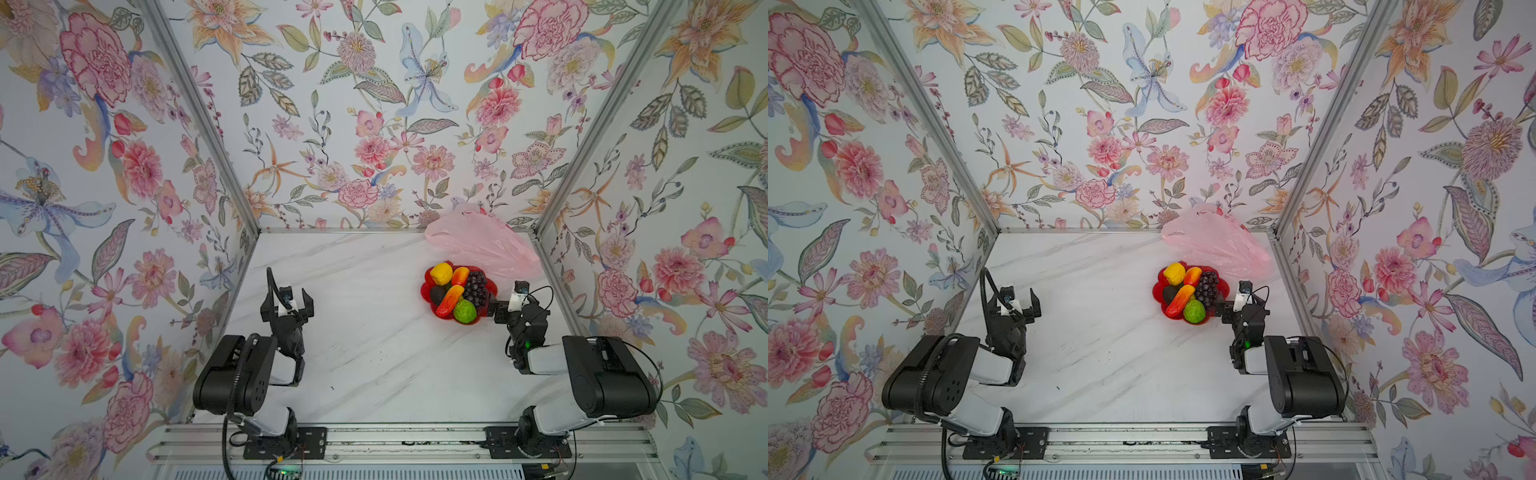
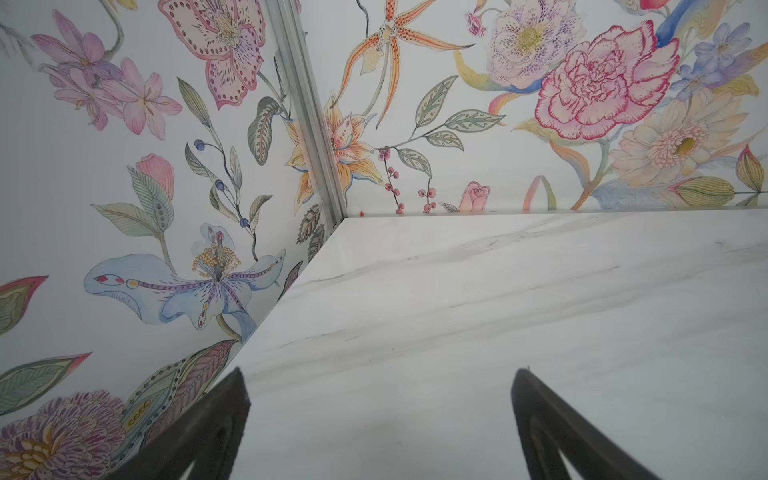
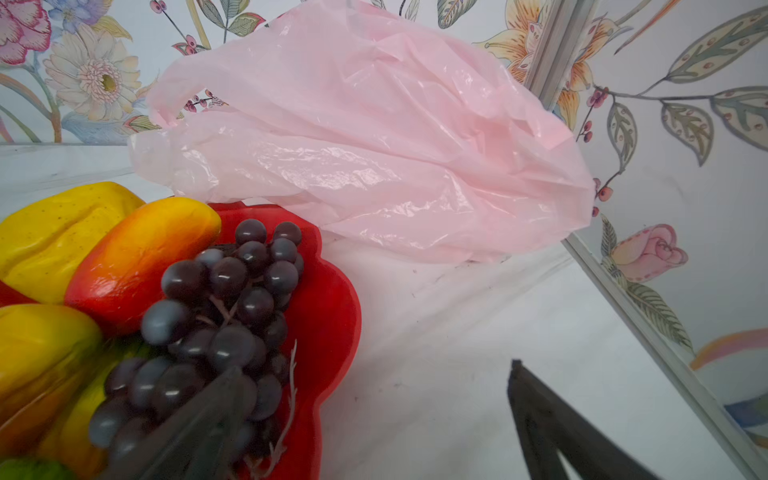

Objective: Place the fruits into the plastic bag

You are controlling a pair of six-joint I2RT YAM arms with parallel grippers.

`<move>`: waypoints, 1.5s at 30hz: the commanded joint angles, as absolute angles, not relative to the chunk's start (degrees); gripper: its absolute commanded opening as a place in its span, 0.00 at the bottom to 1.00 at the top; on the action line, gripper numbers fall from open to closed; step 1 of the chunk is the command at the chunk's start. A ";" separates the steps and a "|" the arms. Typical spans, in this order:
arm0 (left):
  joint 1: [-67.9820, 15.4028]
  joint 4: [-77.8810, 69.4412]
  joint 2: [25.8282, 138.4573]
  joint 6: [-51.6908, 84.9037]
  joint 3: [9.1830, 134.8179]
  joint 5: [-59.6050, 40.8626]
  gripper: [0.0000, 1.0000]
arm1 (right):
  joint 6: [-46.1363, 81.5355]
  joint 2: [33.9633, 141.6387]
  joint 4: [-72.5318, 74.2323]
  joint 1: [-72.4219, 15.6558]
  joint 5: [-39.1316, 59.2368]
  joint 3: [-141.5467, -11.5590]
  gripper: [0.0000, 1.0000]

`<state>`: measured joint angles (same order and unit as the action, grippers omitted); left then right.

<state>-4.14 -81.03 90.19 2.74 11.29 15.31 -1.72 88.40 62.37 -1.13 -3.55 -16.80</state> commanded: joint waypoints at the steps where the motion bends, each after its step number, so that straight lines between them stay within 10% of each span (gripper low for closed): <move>1: -4.32 -81.87 90.40 2.11 11.27 15.95 0.99 | -1.98 88.77 63.10 -1.58 -4.46 -17.05 0.99; 30: -4.31 -81.41 88.37 1.86 11.04 15.07 0.99 | -0.70 86.48 57.76 -0.66 -4.15 -18.88 0.99; 45: -12.10 -3.70 59.80 30.52 37.21 22.58 1.00 | 21.84 72.14 -9.04 2.59 0.16 -54.05 0.99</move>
<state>-8.67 -23.70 60.69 22.00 33.39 22.79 15.18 71.11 8.75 2.42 -3.79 -48.23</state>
